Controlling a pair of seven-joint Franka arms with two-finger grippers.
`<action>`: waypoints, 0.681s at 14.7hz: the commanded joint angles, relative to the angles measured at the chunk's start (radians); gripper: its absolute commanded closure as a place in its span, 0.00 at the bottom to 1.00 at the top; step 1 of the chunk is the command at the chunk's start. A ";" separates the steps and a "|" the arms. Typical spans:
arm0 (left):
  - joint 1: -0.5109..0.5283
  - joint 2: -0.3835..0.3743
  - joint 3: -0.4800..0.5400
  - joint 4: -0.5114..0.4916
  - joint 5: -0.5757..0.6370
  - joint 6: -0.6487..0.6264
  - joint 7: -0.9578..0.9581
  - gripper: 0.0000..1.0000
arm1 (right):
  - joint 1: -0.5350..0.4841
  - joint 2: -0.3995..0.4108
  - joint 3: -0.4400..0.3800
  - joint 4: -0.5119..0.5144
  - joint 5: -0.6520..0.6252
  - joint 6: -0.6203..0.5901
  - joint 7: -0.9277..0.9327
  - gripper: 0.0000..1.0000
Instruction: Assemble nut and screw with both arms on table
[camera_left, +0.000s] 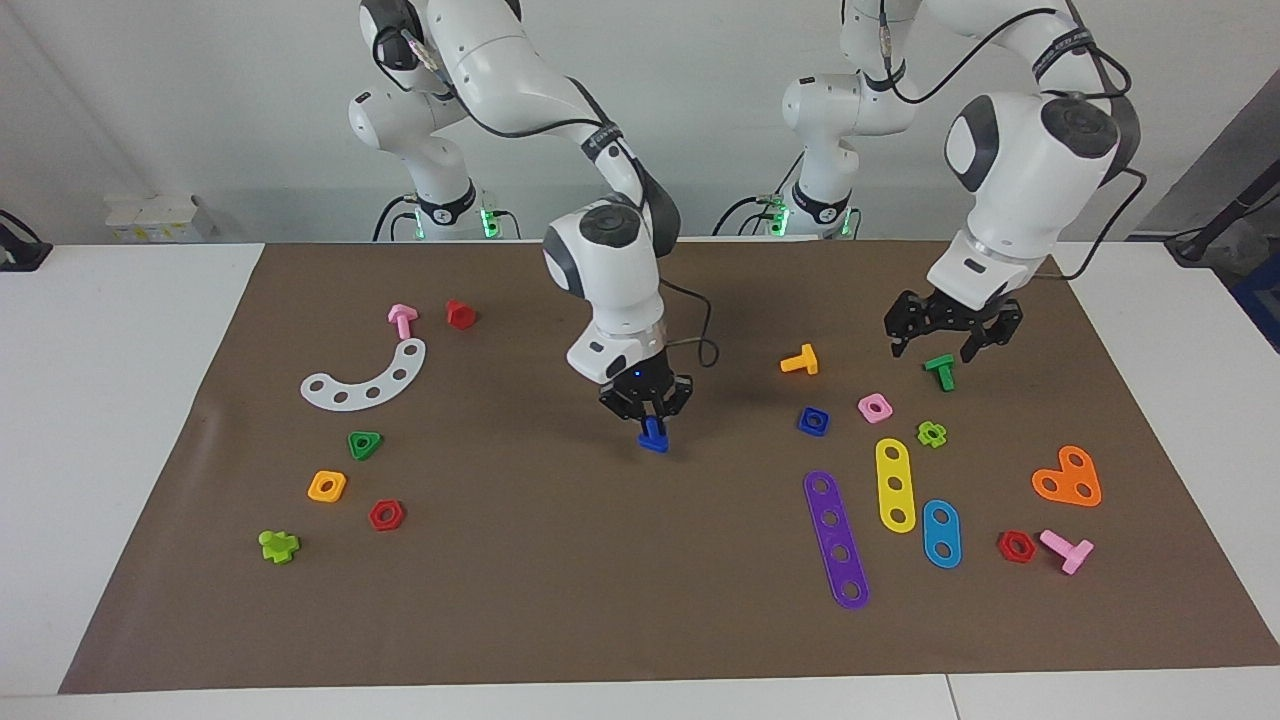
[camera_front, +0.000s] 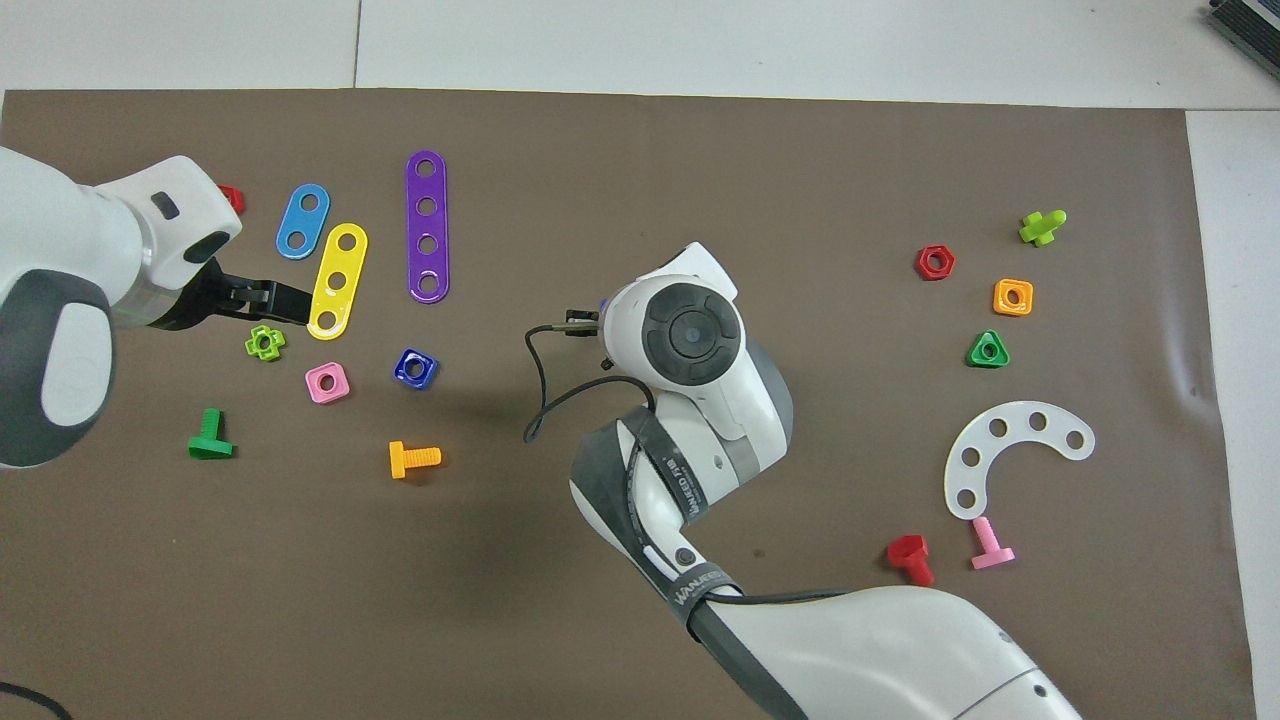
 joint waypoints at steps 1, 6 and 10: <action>-0.015 -0.017 0.011 -0.083 -0.009 0.094 -0.014 0.00 | 0.006 0.042 -0.005 0.038 -0.003 0.041 0.038 1.00; -0.057 -0.008 0.009 -0.183 -0.010 0.257 -0.018 0.00 | 0.034 0.065 -0.006 0.015 -0.006 0.080 0.072 1.00; -0.099 0.064 0.009 -0.185 -0.010 0.323 -0.017 0.01 | 0.035 0.064 -0.006 0.005 -0.006 0.092 0.092 0.01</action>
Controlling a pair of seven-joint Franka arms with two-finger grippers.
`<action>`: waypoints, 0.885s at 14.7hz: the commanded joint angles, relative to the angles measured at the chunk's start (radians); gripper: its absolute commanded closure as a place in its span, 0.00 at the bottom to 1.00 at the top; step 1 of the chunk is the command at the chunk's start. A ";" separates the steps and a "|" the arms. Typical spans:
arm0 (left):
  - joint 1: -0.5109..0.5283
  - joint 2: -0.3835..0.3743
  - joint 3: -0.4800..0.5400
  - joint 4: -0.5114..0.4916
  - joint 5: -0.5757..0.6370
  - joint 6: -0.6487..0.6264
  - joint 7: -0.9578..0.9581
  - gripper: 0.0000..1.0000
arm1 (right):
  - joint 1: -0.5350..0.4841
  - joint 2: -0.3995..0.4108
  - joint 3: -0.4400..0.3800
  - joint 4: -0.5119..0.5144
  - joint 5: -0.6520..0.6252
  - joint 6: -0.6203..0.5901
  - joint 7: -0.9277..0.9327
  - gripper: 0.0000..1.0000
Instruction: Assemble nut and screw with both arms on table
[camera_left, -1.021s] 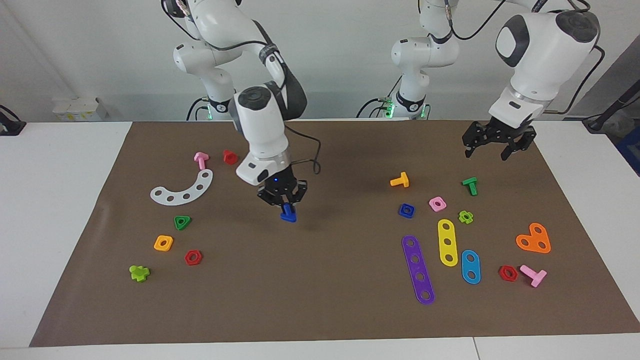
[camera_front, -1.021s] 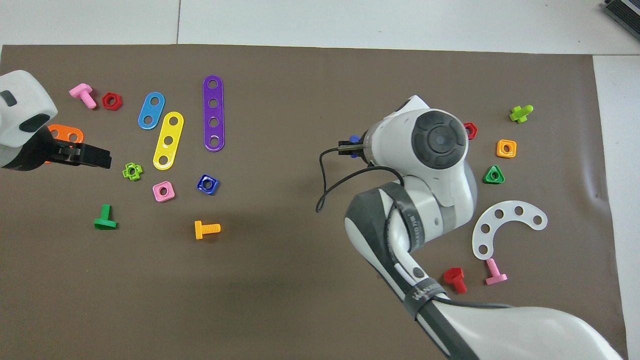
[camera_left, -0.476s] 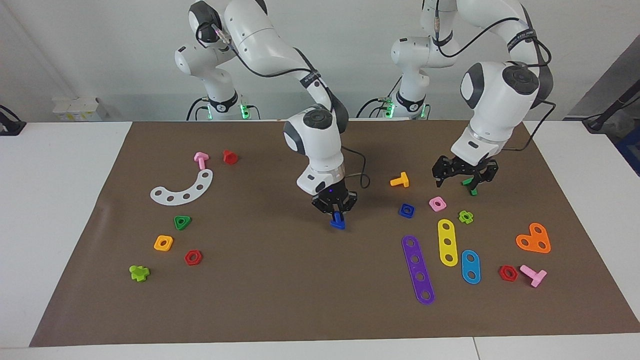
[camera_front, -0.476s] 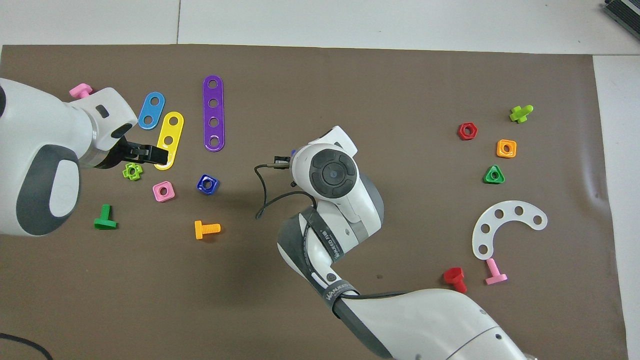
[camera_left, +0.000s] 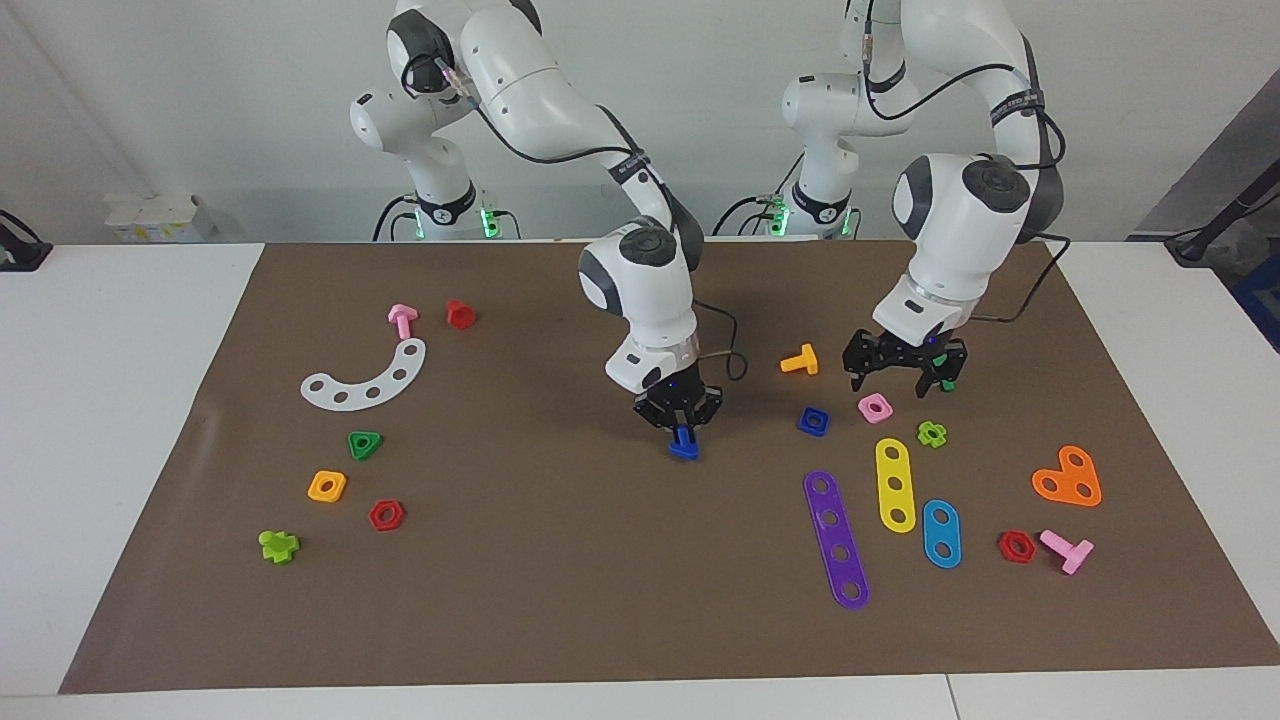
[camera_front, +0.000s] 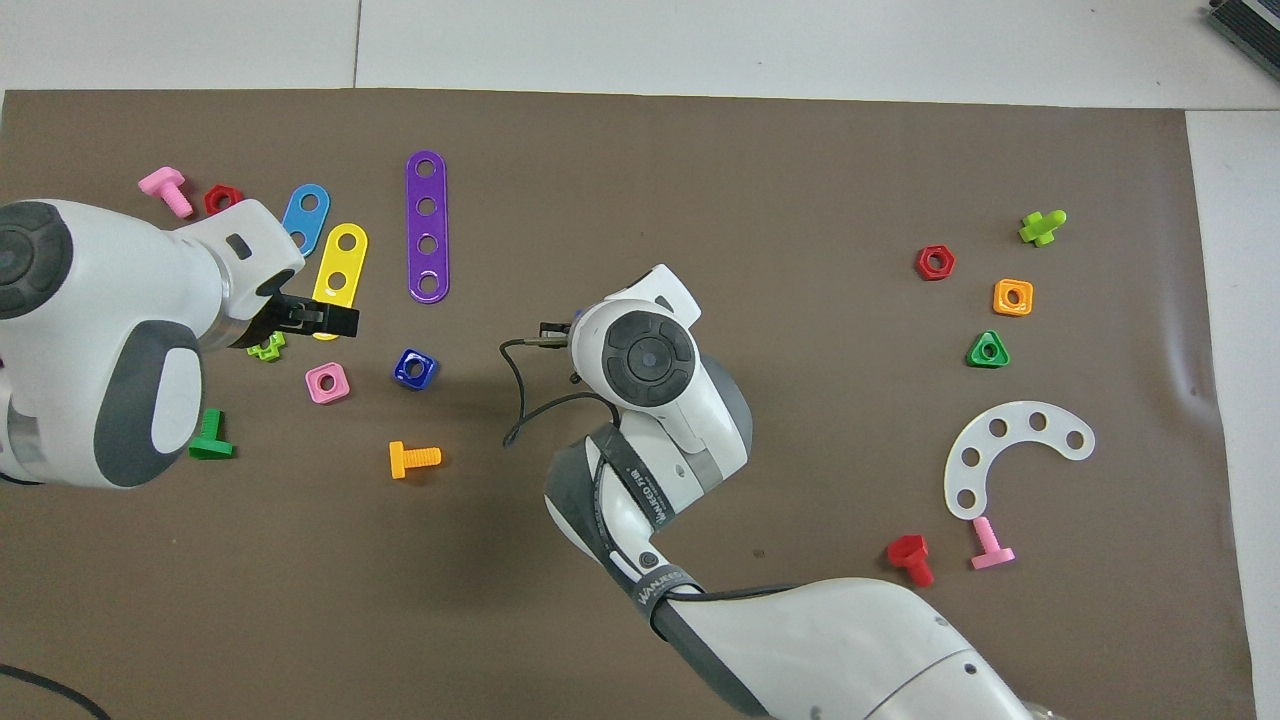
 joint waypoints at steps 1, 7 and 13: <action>-0.039 0.069 0.012 -0.013 -0.010 0.080 -0.008 0.03 | 0.004 0.002 -0.003 -0.002 -0.006 0.031 0.037 0.00; -0.072 0.144 0.012 -0.059 -0.010 0.175 0.068 0.08 | -0.106 -0.238 -0.016 -0.024 -0.009 -0.220 0.000 0.00; -0.092 0.167 0.012 -0.091 -0.010 0.196 0.186 0.14 | -0.383 -0.456 -0.014 -0.016 -0.009 -0.520 -0.299 0.00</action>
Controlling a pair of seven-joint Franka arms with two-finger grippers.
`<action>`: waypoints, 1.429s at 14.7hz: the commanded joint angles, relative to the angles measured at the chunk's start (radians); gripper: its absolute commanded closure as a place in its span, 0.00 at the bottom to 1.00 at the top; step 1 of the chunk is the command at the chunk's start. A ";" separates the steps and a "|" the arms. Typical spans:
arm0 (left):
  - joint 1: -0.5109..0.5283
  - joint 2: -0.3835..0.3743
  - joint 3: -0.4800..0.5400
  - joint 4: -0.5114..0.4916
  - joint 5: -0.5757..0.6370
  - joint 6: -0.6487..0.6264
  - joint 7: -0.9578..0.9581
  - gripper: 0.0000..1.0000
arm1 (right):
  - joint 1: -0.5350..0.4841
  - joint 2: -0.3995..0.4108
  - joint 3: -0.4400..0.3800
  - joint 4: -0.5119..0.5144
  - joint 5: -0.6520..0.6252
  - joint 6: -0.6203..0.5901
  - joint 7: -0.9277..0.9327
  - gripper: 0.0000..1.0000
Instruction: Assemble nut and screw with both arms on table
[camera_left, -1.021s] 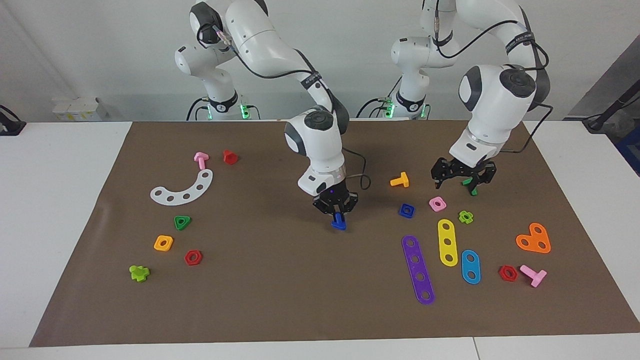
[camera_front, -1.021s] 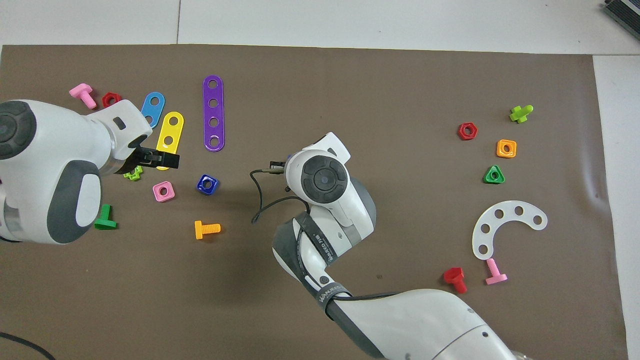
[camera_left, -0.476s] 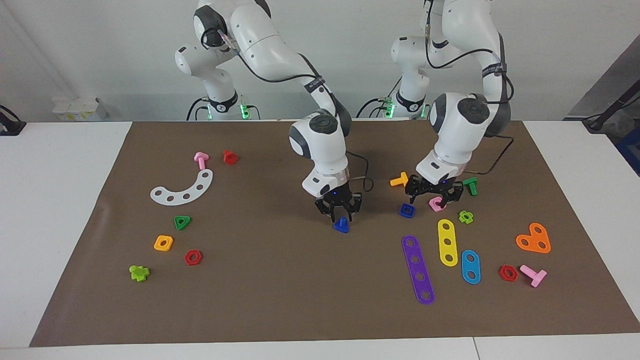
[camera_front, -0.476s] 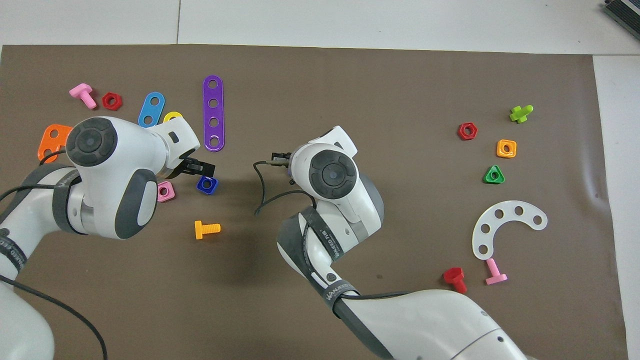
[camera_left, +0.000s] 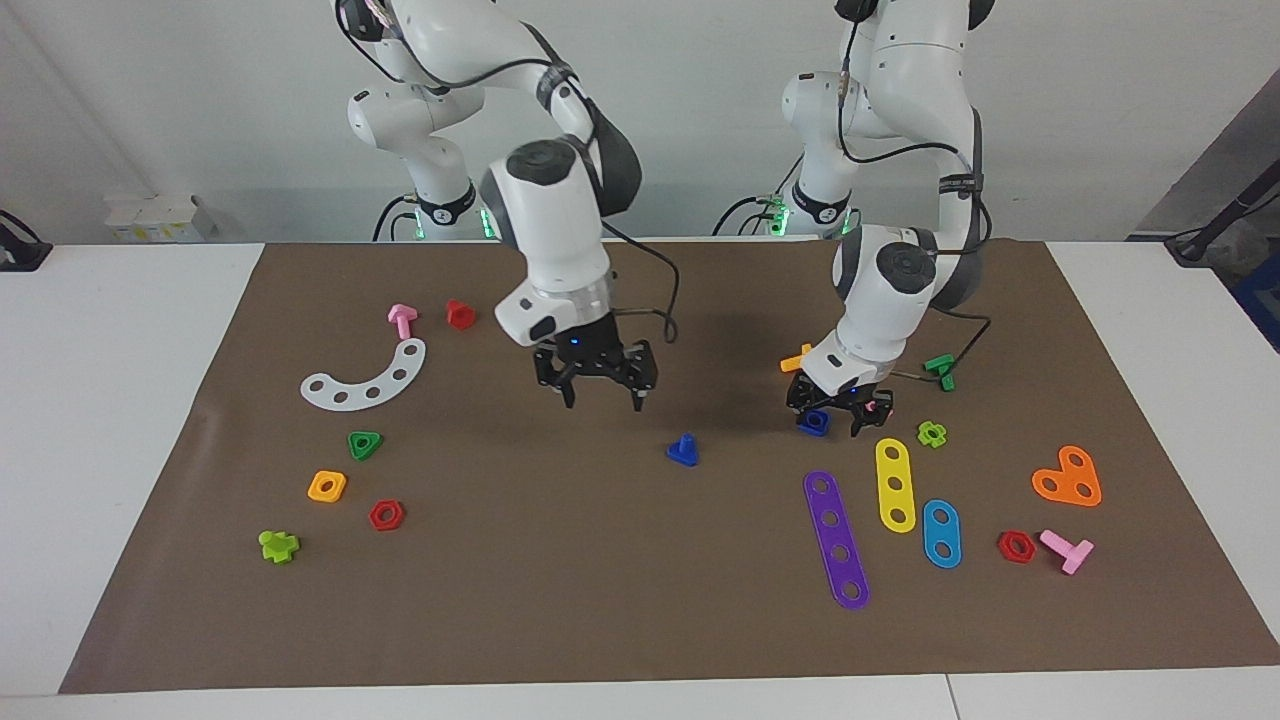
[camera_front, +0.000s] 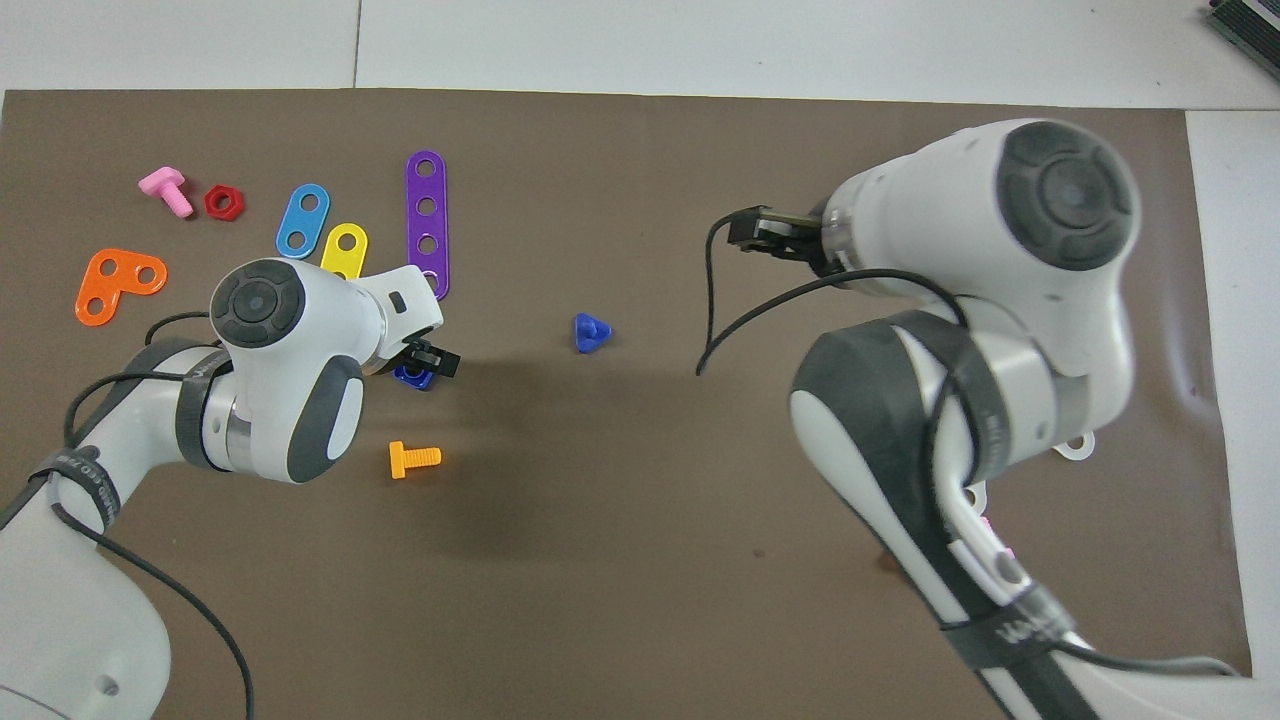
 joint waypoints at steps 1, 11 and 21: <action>-0.012 -0.015 0.017 -0.047 -0.010 0.029 0.097 0.14 | -0.135 -0.090 0.018 -0.028 -0.005 -0.112 -0.181 0.00; -0.014 -0.021 0.015 -0.067 -0.010 0.010 0.140 0.42 | -0.427 -0.209 0.015 -0.031 -0.010 -0.508 -0.511 0.00; -0.012 0.007 0.017 0.060 -0.047 -0.072 0.061 0.73 | -0.399 -0.253 0.027 -0.018 -0.117 -0.497 -0.500 0.00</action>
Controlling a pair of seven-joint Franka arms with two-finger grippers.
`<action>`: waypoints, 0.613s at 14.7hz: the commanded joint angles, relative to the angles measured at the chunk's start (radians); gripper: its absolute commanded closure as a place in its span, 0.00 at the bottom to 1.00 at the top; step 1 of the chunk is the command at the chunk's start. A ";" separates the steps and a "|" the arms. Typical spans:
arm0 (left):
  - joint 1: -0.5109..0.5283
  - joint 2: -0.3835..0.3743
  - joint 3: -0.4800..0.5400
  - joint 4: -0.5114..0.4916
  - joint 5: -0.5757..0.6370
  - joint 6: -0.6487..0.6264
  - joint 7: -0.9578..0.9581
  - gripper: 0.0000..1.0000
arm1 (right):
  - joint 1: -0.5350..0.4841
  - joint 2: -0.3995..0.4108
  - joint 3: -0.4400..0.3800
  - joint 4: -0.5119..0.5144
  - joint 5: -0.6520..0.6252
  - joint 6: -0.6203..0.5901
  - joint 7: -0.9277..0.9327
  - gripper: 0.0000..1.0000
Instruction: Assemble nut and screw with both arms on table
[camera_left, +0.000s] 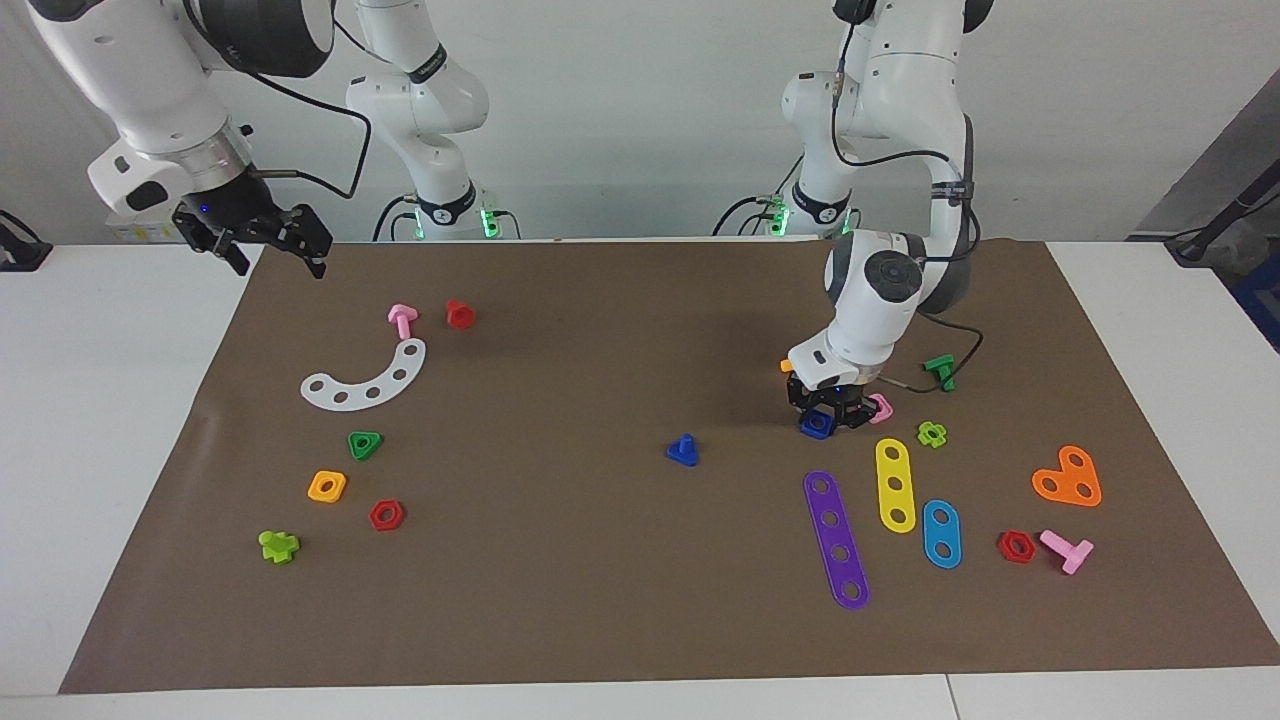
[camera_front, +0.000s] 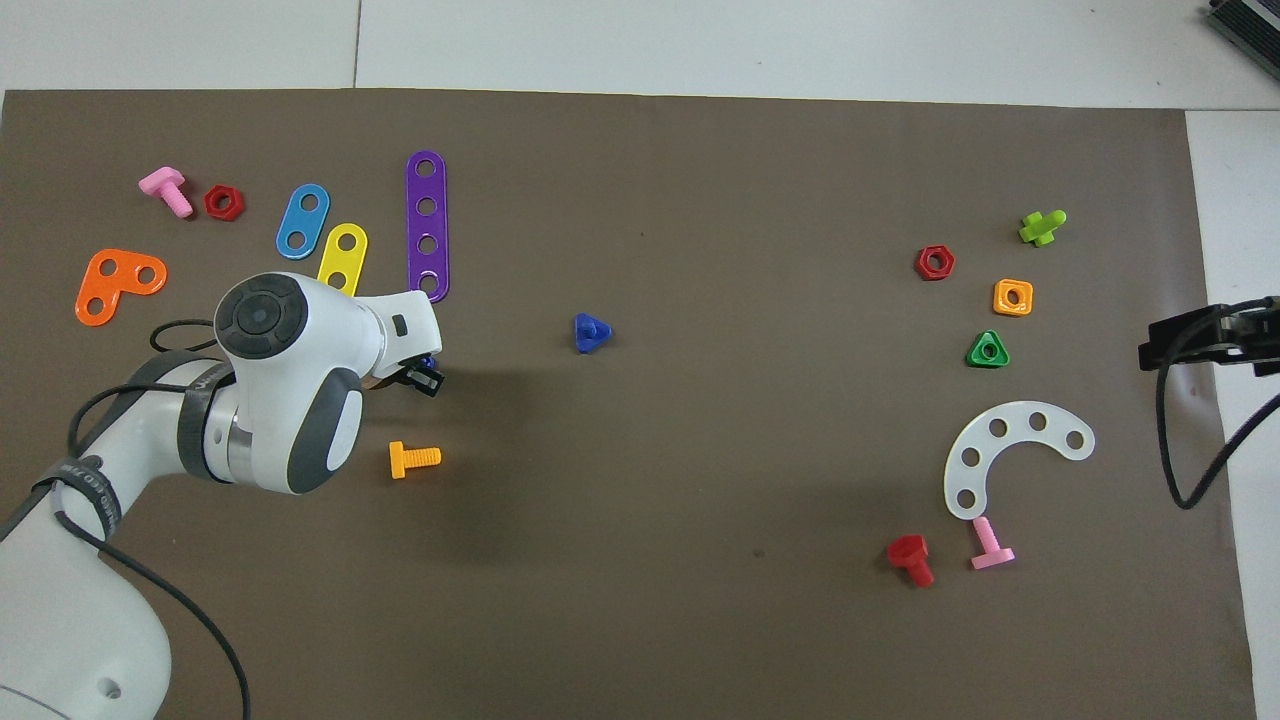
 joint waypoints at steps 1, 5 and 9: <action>-0.014 0.025 0.009 0.101 -0.063 -0.076 -0.101 0.73 | -0.001 -0.015 0.007 0.027 -0.006 0.003 -0.003 0.00; -0.081 0.054 0.010 0.216 -0.074 -0.160 -0.296 0.75 | 0.001 -0.030 0.025 0.030 0.003 -0.011 0.013 0.00; -0.161 0.109 0.014 0.383 -0.076 -0.296 -0.472 0.82 | 0.002 -0.042 0.037 0.015 0.000 -0.010 0.014 0.00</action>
